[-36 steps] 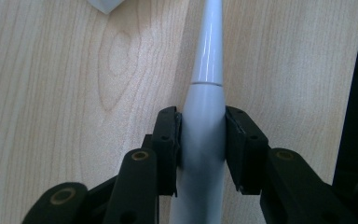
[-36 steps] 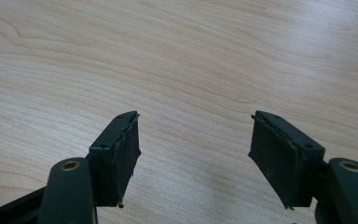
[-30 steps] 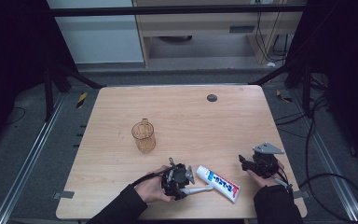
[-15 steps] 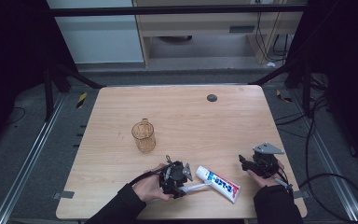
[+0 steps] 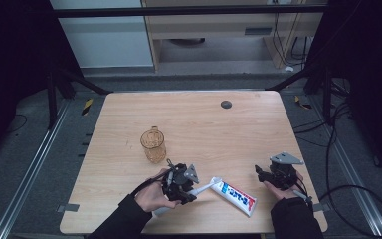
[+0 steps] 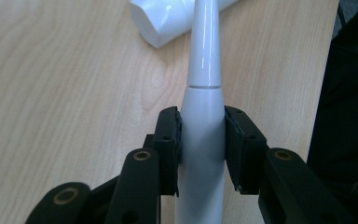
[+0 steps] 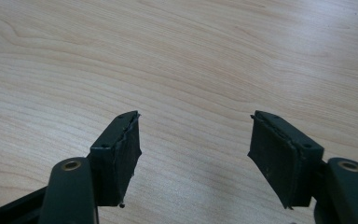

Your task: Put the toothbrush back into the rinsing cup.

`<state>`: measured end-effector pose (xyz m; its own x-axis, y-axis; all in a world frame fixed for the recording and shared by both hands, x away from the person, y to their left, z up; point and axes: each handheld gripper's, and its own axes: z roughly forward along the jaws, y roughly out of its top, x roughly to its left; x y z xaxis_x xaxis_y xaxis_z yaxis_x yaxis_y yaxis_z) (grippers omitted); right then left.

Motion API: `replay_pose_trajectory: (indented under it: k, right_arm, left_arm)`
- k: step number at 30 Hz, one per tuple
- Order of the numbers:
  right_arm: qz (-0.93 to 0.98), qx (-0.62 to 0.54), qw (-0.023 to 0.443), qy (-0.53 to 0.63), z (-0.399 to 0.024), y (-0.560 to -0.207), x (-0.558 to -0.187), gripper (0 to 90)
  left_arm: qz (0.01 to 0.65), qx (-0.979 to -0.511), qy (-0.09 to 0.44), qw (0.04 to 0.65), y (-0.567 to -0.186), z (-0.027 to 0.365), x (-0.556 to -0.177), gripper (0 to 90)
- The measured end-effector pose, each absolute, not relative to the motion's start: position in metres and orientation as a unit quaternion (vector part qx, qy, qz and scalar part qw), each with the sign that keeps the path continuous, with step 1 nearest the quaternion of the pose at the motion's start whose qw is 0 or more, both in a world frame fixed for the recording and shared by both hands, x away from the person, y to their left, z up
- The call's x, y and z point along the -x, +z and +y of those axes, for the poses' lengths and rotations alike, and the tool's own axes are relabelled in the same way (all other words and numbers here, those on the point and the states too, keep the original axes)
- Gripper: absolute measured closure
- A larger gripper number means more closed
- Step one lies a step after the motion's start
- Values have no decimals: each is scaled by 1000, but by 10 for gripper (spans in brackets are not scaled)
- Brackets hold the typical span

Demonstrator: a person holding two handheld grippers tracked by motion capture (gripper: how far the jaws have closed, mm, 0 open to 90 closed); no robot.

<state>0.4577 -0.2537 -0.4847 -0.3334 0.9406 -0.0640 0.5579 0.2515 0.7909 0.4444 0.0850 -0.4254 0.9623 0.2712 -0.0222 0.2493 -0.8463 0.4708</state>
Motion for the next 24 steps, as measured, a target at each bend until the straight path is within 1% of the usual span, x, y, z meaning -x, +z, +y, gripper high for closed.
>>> replay_pose_trajectory:
  k: [7,15,21,24]
  right_arm:
    - [741,-506,278,343,-254,-485,-458,332]
    - [740,-507,278,343,-254,-485,-458,332]
    - [740,-507,278,344,-254,-485,-458,333]
    - [740,-507,279,344,-254,-485,-458,333]
  left_arm:
    - [172,-942,45,286,-409,99,-448,671]
    - [201,-925,64,316,-396,115,-454,671]
    - [223,-911,93,334,-389,126,-457,671]
    - [239,-899,106,352,-387,131,-458,671]
